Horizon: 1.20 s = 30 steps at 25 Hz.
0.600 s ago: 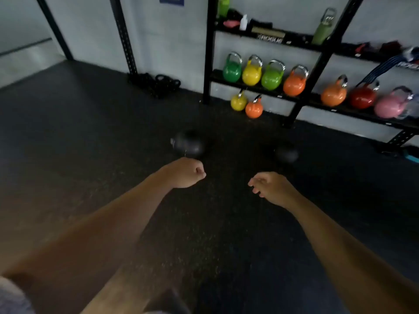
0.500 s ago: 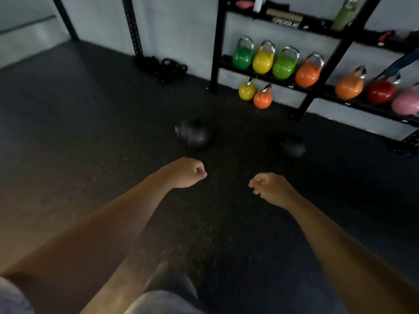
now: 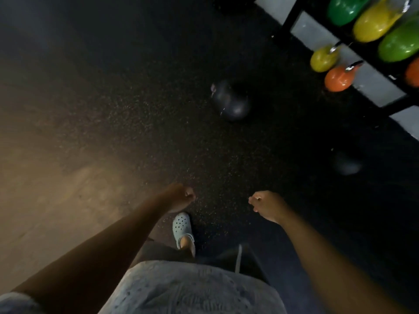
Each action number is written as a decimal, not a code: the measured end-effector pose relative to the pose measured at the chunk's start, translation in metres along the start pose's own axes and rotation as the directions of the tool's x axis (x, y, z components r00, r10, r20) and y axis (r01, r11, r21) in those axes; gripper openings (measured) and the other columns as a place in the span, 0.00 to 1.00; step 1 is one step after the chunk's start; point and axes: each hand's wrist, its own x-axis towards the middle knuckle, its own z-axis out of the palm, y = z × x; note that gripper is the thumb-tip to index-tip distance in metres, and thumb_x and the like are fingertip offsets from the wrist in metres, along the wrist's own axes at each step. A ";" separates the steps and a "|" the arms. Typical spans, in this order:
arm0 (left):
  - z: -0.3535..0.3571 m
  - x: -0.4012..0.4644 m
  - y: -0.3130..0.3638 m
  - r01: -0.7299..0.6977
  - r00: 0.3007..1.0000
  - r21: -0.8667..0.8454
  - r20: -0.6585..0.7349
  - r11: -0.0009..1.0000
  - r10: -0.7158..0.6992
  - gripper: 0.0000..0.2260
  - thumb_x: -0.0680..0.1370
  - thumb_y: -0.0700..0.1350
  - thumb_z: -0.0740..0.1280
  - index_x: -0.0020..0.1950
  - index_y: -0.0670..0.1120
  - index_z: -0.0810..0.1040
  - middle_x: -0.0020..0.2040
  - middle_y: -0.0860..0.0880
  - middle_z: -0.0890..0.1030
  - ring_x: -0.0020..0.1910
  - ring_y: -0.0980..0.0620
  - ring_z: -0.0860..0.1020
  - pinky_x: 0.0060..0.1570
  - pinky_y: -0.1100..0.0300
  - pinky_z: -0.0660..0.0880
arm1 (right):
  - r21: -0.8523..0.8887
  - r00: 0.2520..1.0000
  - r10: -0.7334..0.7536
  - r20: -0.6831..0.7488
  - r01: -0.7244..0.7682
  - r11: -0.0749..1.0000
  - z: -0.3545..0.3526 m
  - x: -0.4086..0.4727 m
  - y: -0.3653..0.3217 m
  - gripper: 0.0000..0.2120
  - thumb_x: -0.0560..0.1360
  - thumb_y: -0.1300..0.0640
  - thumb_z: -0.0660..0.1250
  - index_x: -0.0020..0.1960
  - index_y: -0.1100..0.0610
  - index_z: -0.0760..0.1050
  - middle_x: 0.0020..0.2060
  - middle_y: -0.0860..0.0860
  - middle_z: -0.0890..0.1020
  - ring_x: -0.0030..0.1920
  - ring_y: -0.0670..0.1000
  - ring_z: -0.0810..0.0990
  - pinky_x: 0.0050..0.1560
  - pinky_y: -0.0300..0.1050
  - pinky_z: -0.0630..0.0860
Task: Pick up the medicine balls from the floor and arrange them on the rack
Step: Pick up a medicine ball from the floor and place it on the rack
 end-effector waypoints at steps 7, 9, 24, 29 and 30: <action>-0.059 0.091 0.044 0.250 0.968 -0.070 0.037 0.966 -0.248 0.17 0.87 0.48 0.60 0.74 0.46 0.77 0.72 0.43 0.79 0.69 0.46 0.78 0.63 0.56 0.72 | -0.057 0.993 -0.038 0.109 0.044 0.997 -0.097 0.118 -0.035 0.15 0.86 0.52 0.60 0.65 0.59 0.80 0.61 0.60 0.84 0.60 0.57 0.83 0.59 0.50 0.77; -0.082 0.117 0.061 0.317 0.948 -0.104 0.003 0.943 -0.319 0.16 0.86 0.49 0.62 0.73 0.46 0.77 0.71 0.43 0.80 0.68 0.46 0.79 0.63 0.56 0.73 | -0.081 0.987 -0.079 0.139 0.091 0.992 -0.131 0.155 -0.041 0.15 0.86 0.53 0.60 0.59 0.60 0.81 0.58 0.60 0.84 0.56 0.56 0.83 0.57 0.49 0.78; -0.278 0.404 0.168 0.364 0.916 -0.344 -0.036 0.866 -0.399 0.21 0.84 0.46 0.65 0.77 0.44 0.73 0.74 0.39 0.77 0.72 0.39 0.76 0.71 0.48 0.73 | -0.509 0.962 -0.223 0.157 0.273 0.817 -0.373 0.453 -0.177 0.14 0.85 0.52 0.58 0.43 0.55 0.72 0.45 0.55 0.78 0.41 0.55 0.76 0.43 0.47 0.69; -0.325 0.536 0.158 0.388 0.862 -0.507 -0.095 0.769 -0.498 0.16 0.82 0.47 0.63 0.67 0.41 0.78 0.68 0.38 0.80 0.67 0.36 0.79 0.58 0.50 0.74 | -0.537 0.963 -0.239 0.128 0.269 0.799 -0.401 0.598 -0.192 0.17 0.86 0.51 0.58 0.68 0.58 0.75 0.64 0.60 0.78 0.60 0.63 0.79 0.51 0.52 0.73; -0.326 0.567 0.152 0.398 0.844 -0.550 -0.095 0.734 -0.528 0.17 0.82 0.48 0.63 0.67 0.41 0.78 0.69 0.38 0.80 0.66 0.36 0.79 0.58 0.50 0.75 | -0.534 0.963 -0.241 0.123 0.269 0.801 -0.400 0.633 -0.191 0.19 0.86 0.50 0.57 0.72 0.57 0.73 0.67 0.60 0.76 0.64 0.64 0.78 0.55 0.54 0.74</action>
